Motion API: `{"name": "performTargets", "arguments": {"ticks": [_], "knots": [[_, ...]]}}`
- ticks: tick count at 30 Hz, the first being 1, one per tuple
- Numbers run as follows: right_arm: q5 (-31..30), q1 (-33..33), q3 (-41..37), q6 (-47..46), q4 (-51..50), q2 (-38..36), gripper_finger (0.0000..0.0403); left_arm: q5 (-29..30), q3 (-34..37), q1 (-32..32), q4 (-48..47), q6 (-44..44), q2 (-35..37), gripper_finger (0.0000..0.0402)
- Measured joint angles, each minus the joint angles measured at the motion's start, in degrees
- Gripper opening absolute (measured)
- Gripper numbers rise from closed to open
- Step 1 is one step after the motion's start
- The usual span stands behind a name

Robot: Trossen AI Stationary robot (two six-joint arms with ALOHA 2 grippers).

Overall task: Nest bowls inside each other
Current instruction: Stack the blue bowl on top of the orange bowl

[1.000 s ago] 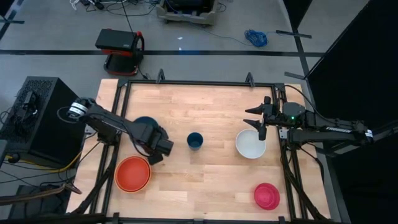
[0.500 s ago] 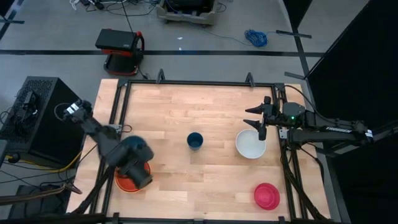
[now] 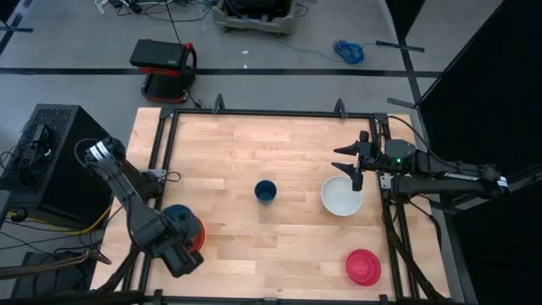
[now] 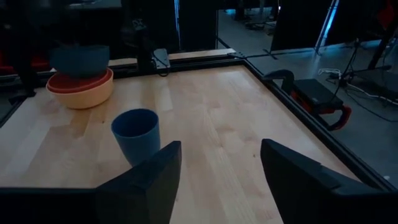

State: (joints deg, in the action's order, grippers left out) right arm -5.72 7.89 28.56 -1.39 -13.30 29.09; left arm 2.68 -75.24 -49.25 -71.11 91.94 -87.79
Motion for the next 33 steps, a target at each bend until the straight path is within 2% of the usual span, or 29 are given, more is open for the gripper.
{"name": "performTargets", "arguments": {"ticks": [6,21,33], "knots": [[0.0,0.0,0.0,-0.5,0.0,0.0,0.021,-2.7,5.5,0.0,6.8,0.0,0.0,0.0],[0.0,0.0,0.0,-1.4,0.2,0.0,0.0215,-3.4,7.4,0.0,12.3,-0.1,0.0,0.0],[0.0,0.0,0.0,-1.4,0.3,0.0,0.0215,-3.2,7.5,0.1,9.2,-0.1,0.0,0.0]]}}
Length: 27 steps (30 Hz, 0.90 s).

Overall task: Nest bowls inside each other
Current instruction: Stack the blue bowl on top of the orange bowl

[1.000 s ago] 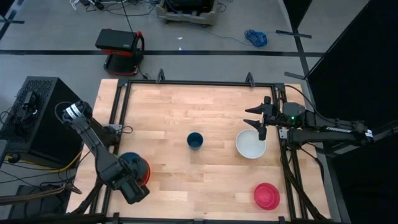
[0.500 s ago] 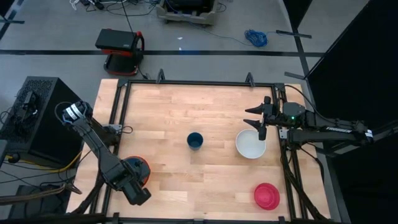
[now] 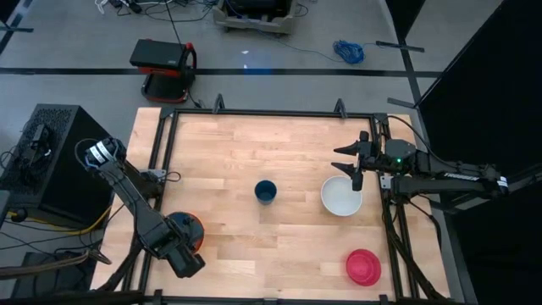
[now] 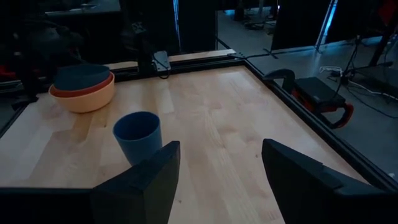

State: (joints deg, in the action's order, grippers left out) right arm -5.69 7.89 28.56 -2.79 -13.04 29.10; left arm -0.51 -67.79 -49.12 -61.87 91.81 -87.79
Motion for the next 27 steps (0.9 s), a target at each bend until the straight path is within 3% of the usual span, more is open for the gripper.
{"name": "performTargets", "arguments": {"ticks": [18,27], "knots": [[0.0,0.0,0.0,0.0,0.1,0.0,0.0219,2.2,0.0,0.0,-1.5,0.1,0.0,0.0059],[0.0,0.0,0.0,-1.3,3.6,1.0,0.021,0.9,0.0,0.9,-4.2,0.2,0.0,0.0151]]}}
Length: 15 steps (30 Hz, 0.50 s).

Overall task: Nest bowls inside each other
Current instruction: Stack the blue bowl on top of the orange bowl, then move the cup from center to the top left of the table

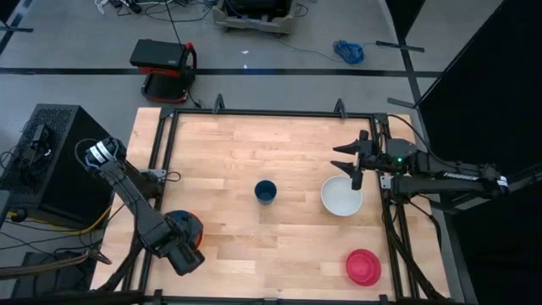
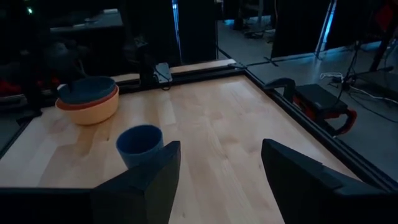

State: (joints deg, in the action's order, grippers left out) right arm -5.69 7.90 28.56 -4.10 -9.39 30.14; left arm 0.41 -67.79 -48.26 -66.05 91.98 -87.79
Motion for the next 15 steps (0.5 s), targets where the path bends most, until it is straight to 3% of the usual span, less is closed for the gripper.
{"name": "performTargets", "arguments": {"ticks": [6,15], "knots": [[0.5,0.0,0.0,-0.1,2.3,3.9,0.0212,-0.9,-0.9,0.8,-1.4,-1.9,0.0,0.0184],[2.8,-0.2,8.2,1.2,-0.1,18.3,0.0201,21.6,-9.9,0.1,-8.6,-6.9,0.0,0.0187]]}}
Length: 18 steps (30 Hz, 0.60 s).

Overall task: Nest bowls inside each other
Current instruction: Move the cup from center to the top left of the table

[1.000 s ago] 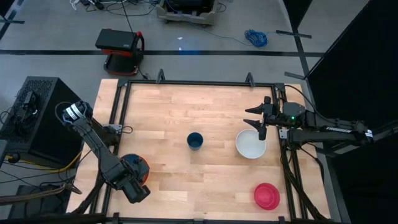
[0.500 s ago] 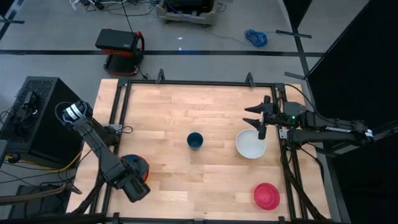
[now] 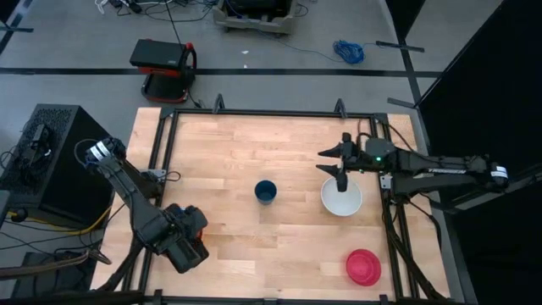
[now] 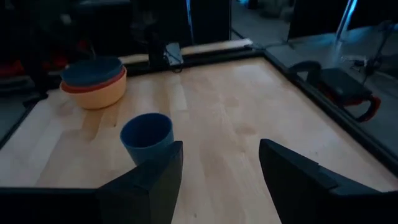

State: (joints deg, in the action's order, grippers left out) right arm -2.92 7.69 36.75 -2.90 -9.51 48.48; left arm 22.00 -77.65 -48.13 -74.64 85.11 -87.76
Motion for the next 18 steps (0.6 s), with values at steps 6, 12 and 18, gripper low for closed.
{"name": "performTargets", "arguments": {"ticks": [6,12,18], "knots": [[1.6,-0.1,5.5,0.9,-1.7,9.6,0.0194,15.1,-6.0,-0.5,-4.8,-3.3,0.0,0.0188],[2.8,-0.6,12.3,6.9,-8.8,20.0,0.0188,19.8,-6.4,-0.8,-6.5,-3.5,0.0,0.0188],[5.9,-4.0,13.6,19.0,-6.1,26.7,0.0189,20.8,-6.4,-1.1,-6.8,-3.5,0.0,0.0188]]}}
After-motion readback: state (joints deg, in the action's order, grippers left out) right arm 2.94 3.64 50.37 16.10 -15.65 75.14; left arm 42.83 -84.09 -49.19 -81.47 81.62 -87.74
